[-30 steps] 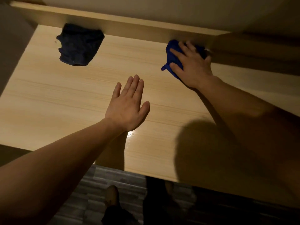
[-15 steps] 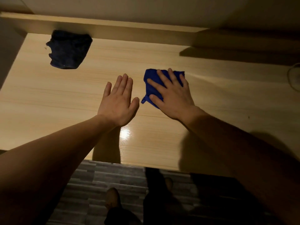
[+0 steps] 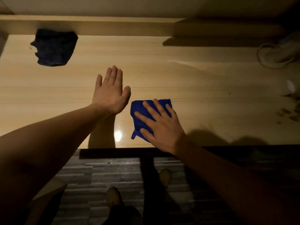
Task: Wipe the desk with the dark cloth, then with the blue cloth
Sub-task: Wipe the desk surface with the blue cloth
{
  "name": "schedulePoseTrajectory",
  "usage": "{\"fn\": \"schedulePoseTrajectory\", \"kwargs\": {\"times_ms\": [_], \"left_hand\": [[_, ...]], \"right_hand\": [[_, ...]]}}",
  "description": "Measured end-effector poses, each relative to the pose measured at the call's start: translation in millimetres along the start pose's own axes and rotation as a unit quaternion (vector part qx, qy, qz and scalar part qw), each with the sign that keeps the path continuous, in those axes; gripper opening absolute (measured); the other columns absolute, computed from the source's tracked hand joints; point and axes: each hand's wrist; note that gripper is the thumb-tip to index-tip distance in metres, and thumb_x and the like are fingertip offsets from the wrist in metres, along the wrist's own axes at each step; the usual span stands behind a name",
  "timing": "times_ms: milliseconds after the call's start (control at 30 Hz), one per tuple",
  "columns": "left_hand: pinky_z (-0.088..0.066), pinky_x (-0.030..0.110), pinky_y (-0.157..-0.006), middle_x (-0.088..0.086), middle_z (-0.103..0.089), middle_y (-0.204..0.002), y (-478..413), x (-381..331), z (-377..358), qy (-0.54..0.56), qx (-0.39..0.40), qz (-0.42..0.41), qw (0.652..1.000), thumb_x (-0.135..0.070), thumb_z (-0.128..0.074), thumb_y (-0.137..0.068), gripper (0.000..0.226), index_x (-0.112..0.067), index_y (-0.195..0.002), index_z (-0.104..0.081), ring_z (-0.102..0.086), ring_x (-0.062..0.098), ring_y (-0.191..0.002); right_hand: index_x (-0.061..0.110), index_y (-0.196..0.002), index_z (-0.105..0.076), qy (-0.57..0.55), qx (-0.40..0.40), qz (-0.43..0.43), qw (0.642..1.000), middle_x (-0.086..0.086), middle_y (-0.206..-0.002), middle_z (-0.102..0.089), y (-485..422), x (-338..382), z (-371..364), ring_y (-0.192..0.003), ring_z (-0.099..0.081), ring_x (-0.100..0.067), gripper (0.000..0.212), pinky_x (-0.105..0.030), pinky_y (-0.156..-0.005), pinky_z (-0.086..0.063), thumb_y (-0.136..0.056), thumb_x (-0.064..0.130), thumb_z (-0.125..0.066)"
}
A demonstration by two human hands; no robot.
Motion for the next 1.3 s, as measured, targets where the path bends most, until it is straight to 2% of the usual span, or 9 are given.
{"fn": "schedulePoseTrajectory", "kwargs": {"times_ms": [367,500,600,767,867,967,1067,1167,1300], "left_hand": [[-0.003,0.051,-0.131,0.008,-0.018,-0.177,5.9,-16.9,10.8,0.087,-0.088,-0.057,0.991,-0.042,-0.035,-0.109,0.066,-0.014,-0.167,-0.026,-0.01,0.022,-0.164],[-0.004,0.053,-0.13,0.007,-0.01,-0.178,-4.5,-44.8,7.4,0.115,-0.04,-0.057,0.991,-0.046,-0.031,-0.109,0.068,-0.018,-0.169,-0.02,-0.005,0.025,-0.164],[0.002,0.054,-0.131,0.008,-0.001,-0.179,-2.6,-48.9,-7.1,0.072,0.001,-0.031,0.997,-0.057,-0.02,-0.108,0.075,-0.017,-0.171,-0.009,0.004,0.027,-0.165],[0.005,0.054,-0.131,0.006,0.006,-0.179,-3.2,-51.4,-12.4,0.042,0.007,-0.024,0.999,-0.062,-0.013,-0.106,0.079,-0.017,-0.17,-0.001,0.012,0.023,-0.164],[0.005,0.053,-0.131,0.005,0.007,-0.178,-2.8,-53.1,-11.5,0.038,0.005,-0.02,0.999,-0.061,-0.013,-0.107,0.078,-0.018,-0.17,0.0,0.012,0.022,-0.164],[0.005,0.052,-0.131,0.003,0.007,-0.179,-2.8,-55.2,-11.8,0.036,0.001,-0.012,0.999,-0.061,-0.014,-0.107,0.077,-0.018,-0.171,-0.001,0.013,0.02,-0.163],[0.006,0.051,-0.131,0.001,0.008,-0.178,-3.7,-54.7,-11.6,0.036,0.001,-0.009,0.999,-0.061,-0.014,-0.108,0.076,-0.02,-0.17,0.001,0.015,0.019,-0.163],[0.006,0.051,-0.131,0.0,0.008,-0.178,-4.5,-56.2,-12.6,0.037,-0.004,-0.004,0.999,-0.06,-0.016,-0.108,0.076,-0.021,-0.17,0.001,0.016,0.017,-0.163],[0.005,0.05,-0.131,-0.001,0.009,-0.178,-5.1,-57.8,-13.2,0.035,-0.006,0.001,0.999,-0.06,-0.016,-0.108,0.075,-0.022,-0.171,0.0,0.015,0.017,-0.163]], "right_hand": [[0.029,-0.156,-0.046,-0.007,-0.063,0.014,0.998,0.001,-0.167,-0.036,44.9,19.7,-15.2,-0.155,-0.029,-0.021,0.054,-0.045,-0.117,-0.024,-0.107,0.049,-0.033],[0.023,-0.141,-0.064,-0.125,-0.095,0.016,0.987,0.005,-0.155,-0.053,61.5,23.6,-8.1,-0.146,-0.045,-0.017,0.046,-0.04,-0.104,-0.033,-0.106,0.045,-0.044],[0.017,-0.133,-0.068,-0.261,-0.051,-0.031,0.963,0.001,-0.135,-0.069,65.8,21.4,8.4,-0.129,-0.059,-0.018,0.047,-0.049,-0.098,-0.046,-0.103,0.044,-0.046],[0.006,-0.107,-0.071,-0.438,-0.078,-0.089,0.891,-0.009,-0.097,-0.07,39.0,-10.2,60.0,-0.086,-0.061,-0.012,0.038,-0.021,-0.078,-0.046,-0.105,0.035,-0.048],[0.022,-0.105,-0.069,-0.423,-0.098,-0.12,0.893,0.0,-0.102,-0.066,-6.8,-46.2,87.3,-0.09,-0.06,-0.009,0.022,-0.016,-0.081,-0.044,-0.11,0.026,-0.048],[0.026,-0.115,-0.067,-0.303,-0.119,-0.11,0.939,0.01,-0.105,-0.061,-74.3,-98.1,91.1,-0.105,-0.059,-0.019,0.032,-0.046,-0.095,-0.045,-0.11,0.041,-0.039],[0.02,-0.113,-0.068,-0.195,-0.12,-0.077,0.97,0.009,-0.1,-0.059,-142.4,-142.7,86.2,-0.11,-0.059,-0.03,0.047,-0.05,-0.095,-0.037,-0.107,0.049,-0.031],[0.02,-0.132,-0.061,-0.084,-0.087,-0.068,0.99,-0.004,-0.127,-0.065,-191.4,-169.2,84.1,-0.123,-0.052,-0.032,0.047,-0.048,-0.101,-0.031,-0.109,0.047,-0.031],[0.035,-0.16,-0.03,-0.025,0.011,-0.101,0.994,0.001,-0.168,-0.03,-217.3,-174.8,69.8,-0.151,-0.027,-0.031,0.055,-0.059,-0.111,-0.025,-0.108,0.054,-0.03]]}}
Point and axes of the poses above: each hand's wrist, its own y-axis away from the middle knuckle, its own z-axis out of the back of the hand, x = y × z
